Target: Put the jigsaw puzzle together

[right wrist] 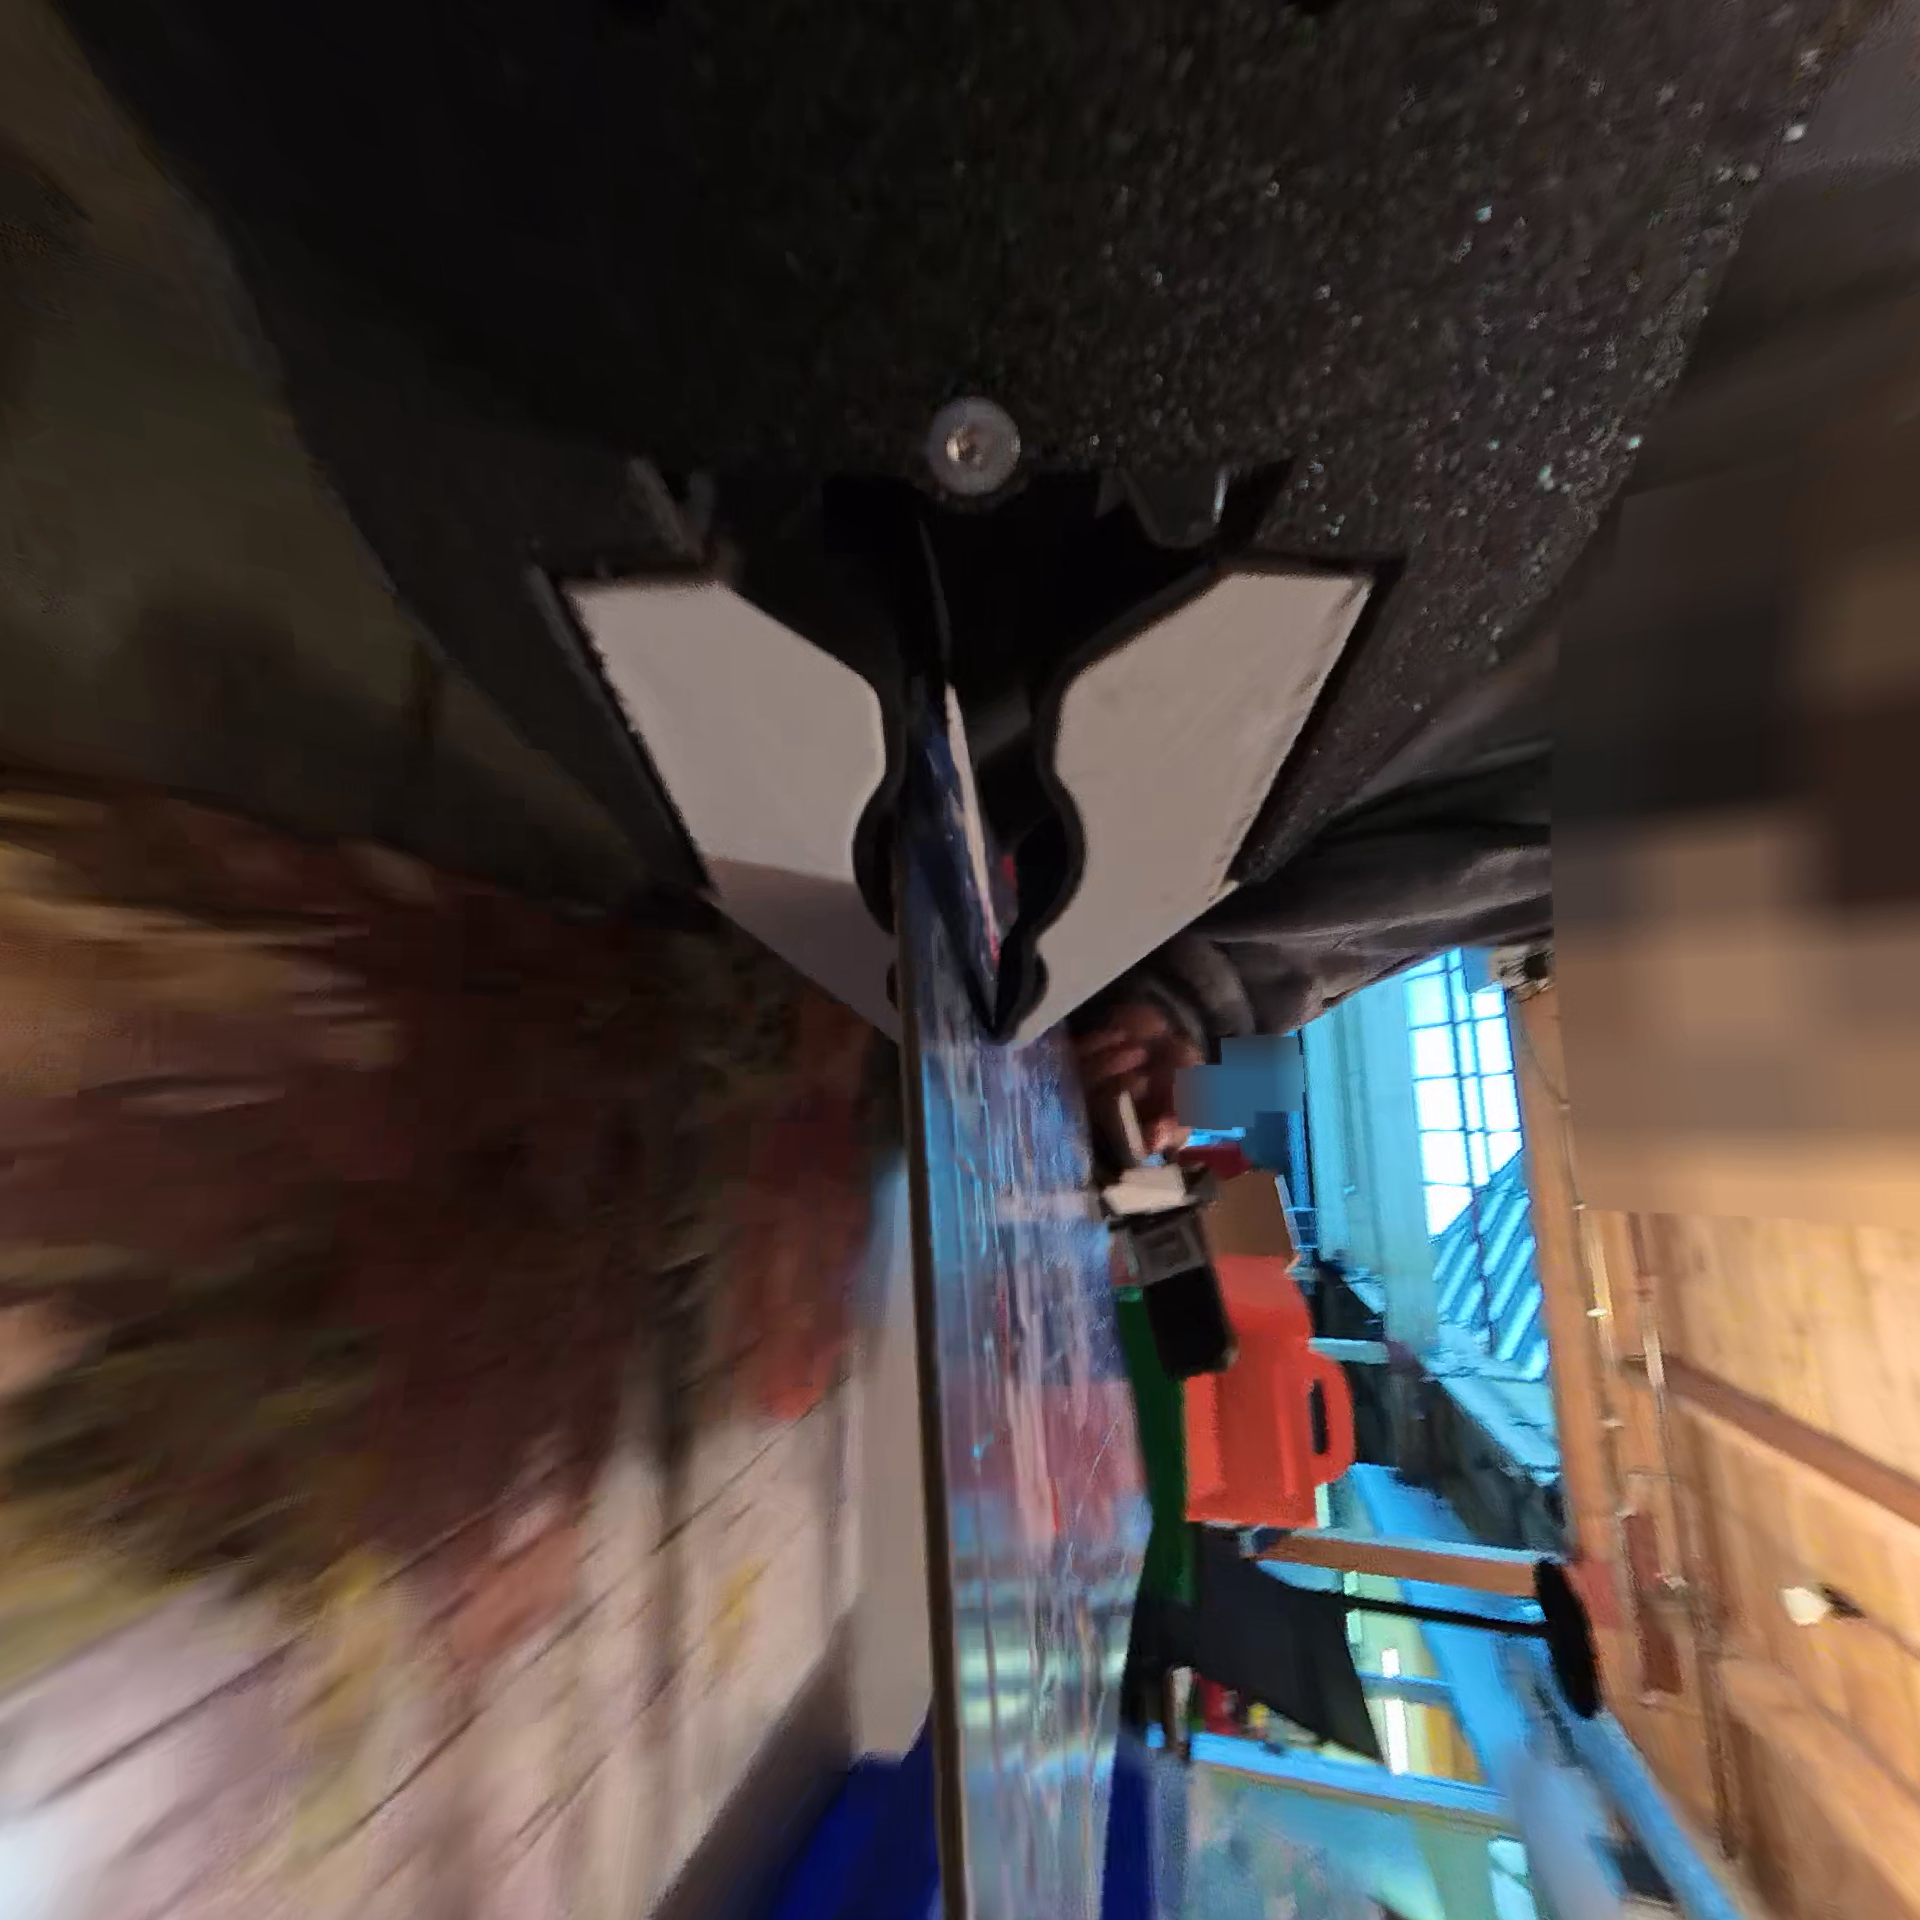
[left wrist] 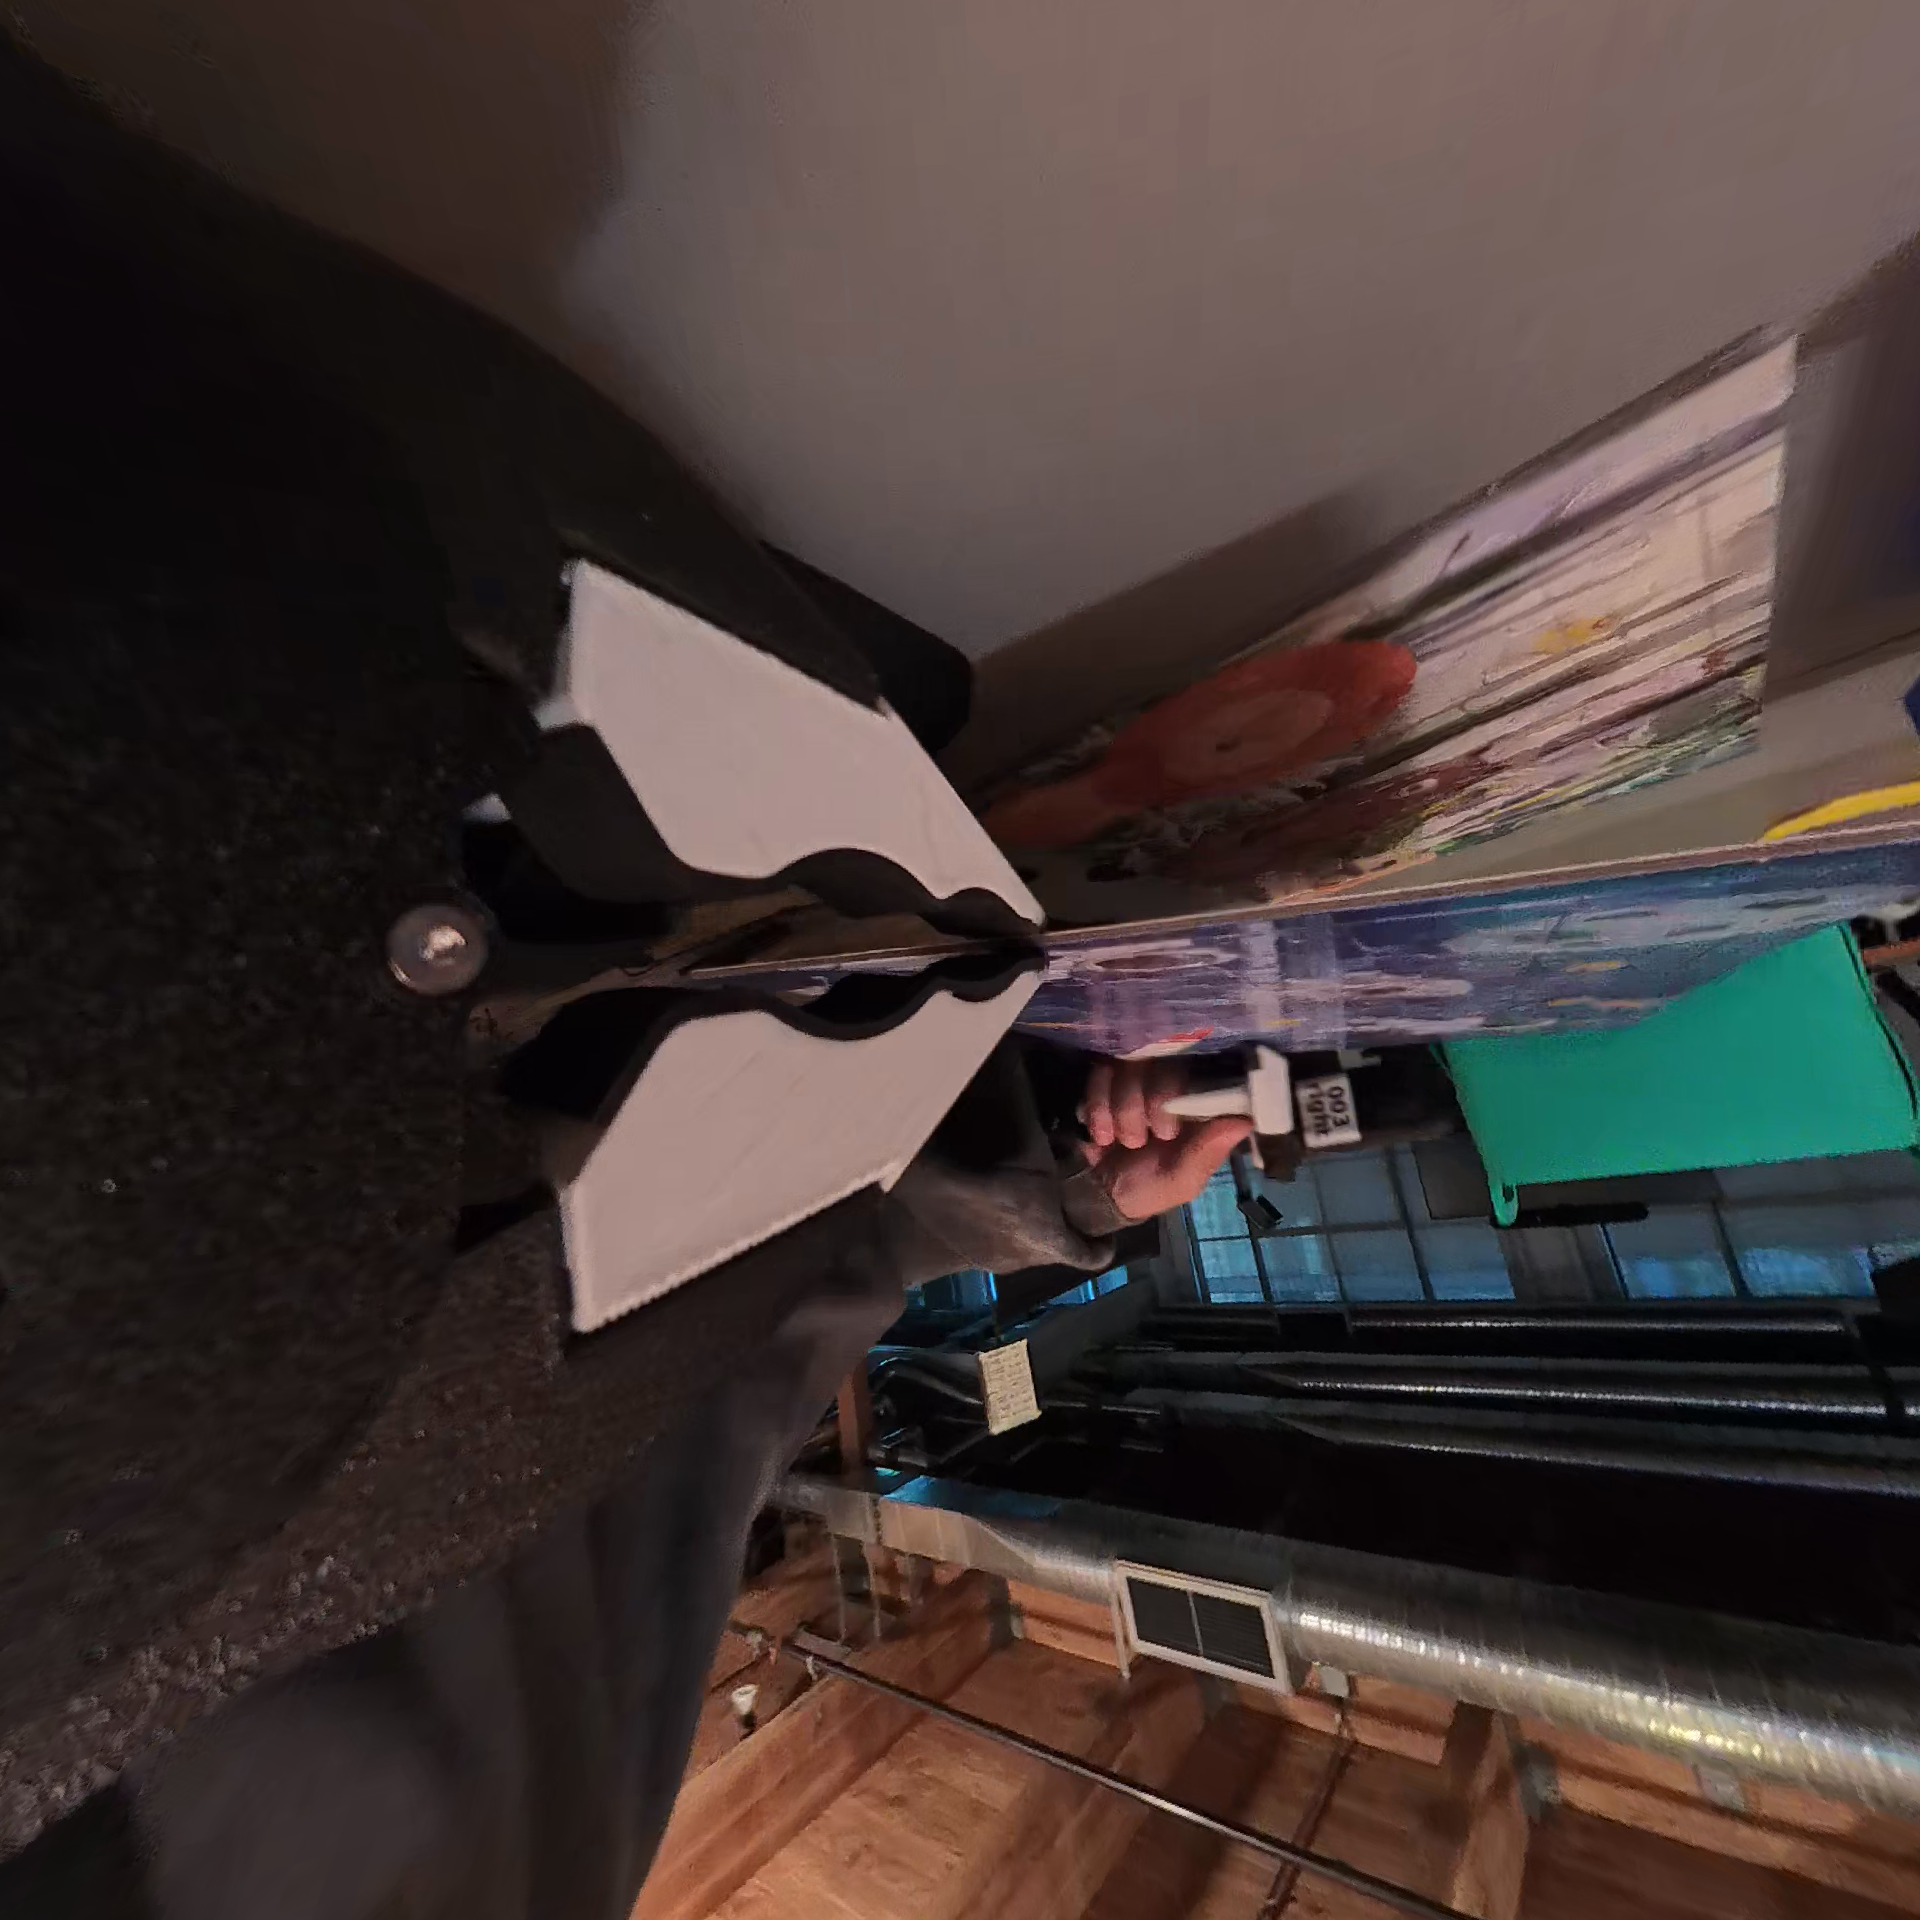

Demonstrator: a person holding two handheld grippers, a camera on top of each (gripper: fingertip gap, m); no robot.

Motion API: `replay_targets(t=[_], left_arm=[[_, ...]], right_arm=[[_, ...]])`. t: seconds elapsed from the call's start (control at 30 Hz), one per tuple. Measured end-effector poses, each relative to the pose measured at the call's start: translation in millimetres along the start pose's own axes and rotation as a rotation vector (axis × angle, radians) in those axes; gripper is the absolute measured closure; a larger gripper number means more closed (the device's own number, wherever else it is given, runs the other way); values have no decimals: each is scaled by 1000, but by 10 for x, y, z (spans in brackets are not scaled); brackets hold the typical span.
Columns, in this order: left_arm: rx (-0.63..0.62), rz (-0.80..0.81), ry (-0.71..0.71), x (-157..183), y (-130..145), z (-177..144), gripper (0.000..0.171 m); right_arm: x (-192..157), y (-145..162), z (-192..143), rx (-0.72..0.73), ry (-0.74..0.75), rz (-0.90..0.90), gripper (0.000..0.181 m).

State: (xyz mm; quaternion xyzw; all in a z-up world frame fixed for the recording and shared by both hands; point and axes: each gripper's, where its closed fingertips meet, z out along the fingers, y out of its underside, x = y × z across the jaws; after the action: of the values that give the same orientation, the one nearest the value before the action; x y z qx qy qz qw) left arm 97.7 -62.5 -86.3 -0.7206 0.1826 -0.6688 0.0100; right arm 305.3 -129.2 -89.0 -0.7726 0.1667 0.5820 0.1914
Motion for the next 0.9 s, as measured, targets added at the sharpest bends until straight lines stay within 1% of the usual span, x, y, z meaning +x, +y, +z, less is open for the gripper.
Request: replay_targets(t=[0.07,0.17,0.23,0.33,0.37,0.43,0.53,0.67,0.73,0.77,0.8,0.83,0.9], left_arm=[[9,-10,-33,-2,14,332,170],[34,-24,-81,-20,0,674,170],[51,-20,-110,-53,-30,792,170],[66,-1,-152,-120,-72,805,171],[77,9,-167,-152,-94,786,170],[94,-14,-192,-224,-125,755,170],[99,-24,-221,-256,-128,745,170],[53,-25,-218,-210,-12,787,169],[36,-33,-223,-216,22,799,169],[22,-30,-236,-240,39,810,169],[11,-35,-245,-266,51,817,169],[16,-45,-258,-304,40,818,169],[22,-47,-282,-360,10,815,170]], right_arm=[[197,-341,-289,19,55,-2,166],[484,-728,-479,-25,154,-58,156],[673,-941,-517,-35,233,-109,147],[832,-1217,-586,-4,340,-246,145],[820,-1312,-599,32,342,-282,146],[813,-1349,-551,36,323,-316,143],[944,-1355,-521,13,400,-392,145],[966,-1427,-718,79,529,-489,146],[947,-1426,-857,123,611,-543,158],[916,-1413,-911,153,655,-579,161],[855,-1371,-919,175,677,-625,165],[789,-1292,-879,180,683,-676,180],[737,-1080,-744,133,727,-793,181]])
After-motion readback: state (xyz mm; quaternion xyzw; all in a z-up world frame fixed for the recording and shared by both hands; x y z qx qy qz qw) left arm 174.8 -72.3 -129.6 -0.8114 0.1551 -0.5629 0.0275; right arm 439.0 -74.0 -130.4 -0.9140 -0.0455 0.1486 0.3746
